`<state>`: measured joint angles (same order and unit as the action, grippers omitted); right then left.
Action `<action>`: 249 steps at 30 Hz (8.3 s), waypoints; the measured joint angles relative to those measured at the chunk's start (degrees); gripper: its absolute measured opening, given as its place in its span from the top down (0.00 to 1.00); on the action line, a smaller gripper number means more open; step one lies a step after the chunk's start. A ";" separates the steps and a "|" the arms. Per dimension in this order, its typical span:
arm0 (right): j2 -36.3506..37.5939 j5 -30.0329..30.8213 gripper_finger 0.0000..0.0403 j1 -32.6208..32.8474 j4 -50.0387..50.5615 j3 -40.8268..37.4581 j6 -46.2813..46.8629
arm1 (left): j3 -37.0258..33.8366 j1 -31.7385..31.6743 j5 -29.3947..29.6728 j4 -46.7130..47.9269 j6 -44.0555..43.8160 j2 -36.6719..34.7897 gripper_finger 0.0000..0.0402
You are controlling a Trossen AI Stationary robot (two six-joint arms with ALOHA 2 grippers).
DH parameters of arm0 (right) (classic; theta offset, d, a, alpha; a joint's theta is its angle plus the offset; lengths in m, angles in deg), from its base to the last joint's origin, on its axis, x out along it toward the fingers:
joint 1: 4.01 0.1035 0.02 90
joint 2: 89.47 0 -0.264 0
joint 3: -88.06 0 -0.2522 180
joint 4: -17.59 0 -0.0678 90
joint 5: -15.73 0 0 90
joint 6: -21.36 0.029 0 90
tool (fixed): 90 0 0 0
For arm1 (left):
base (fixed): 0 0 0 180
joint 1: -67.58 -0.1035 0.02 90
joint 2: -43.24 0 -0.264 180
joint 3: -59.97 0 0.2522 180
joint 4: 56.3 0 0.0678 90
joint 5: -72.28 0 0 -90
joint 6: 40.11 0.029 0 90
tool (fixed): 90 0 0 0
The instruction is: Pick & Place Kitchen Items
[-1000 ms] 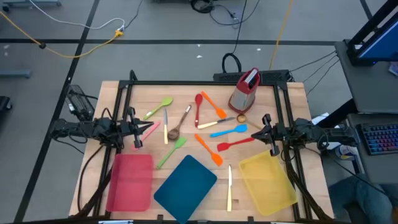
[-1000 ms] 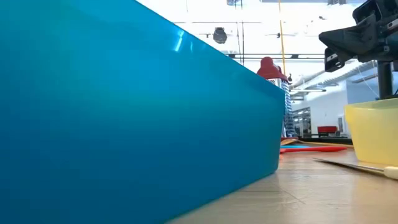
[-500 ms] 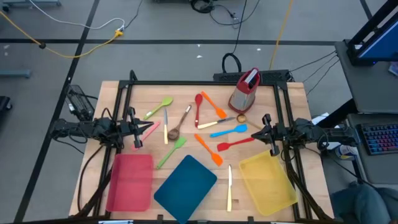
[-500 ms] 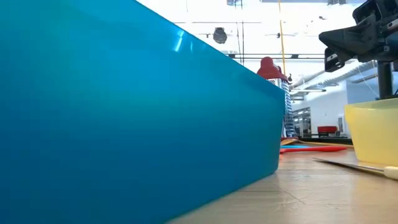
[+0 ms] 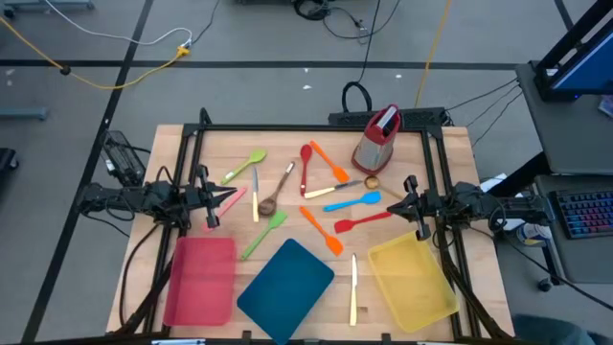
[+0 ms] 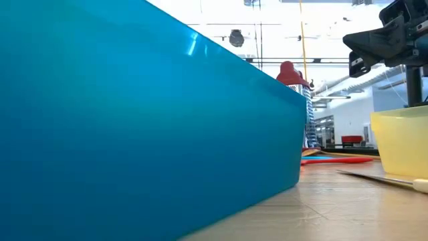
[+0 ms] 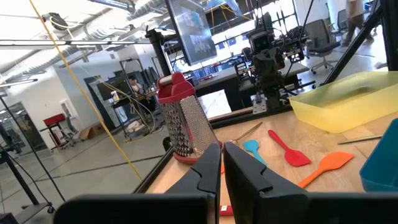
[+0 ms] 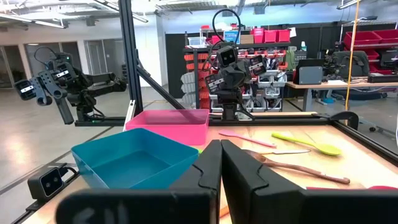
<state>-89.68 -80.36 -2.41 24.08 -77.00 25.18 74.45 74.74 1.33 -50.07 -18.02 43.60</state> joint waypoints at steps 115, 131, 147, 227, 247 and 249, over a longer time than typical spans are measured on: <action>-0.02 0.01 0.99 0.02 0.01 0.00 0.02 | 0.00 0.00 0.00 0.01 0.00 0.00 0.94; -0.02 0.01 0.99 0.02 0.02 -0.01 0.02 | -0.01 0.00 0.02 0.00 0.00 0.00 0.94; -0.03 0.01 0.99 0.02 -5.35 -0.01 0.02 | -0.02 0.00 0.00 -2.43 0.20 0.00 0.94; -67.87 18.26 0.66 -9.18 -59.29 8.88 -16.96 | 33.48 -12.13 -5.11 58.87 -60.41 50.97 0.55; -67.84 28.60 0.66 -16.14 -59.78 8.88 -19.98 | 33.21 -12.13 -14.77 64.96 -70.29 67.55 0.55; -67.84 28.58 0.67 -17.11 -59.77 8.88 -19.96 | 32.47 -12.13 -16.22 64.50 -70.70 68.73 0.55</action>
<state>-157.52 -51.78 -19.51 -35.69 -68.11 5.22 106.92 62.61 -14.89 14.44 -88.72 112.33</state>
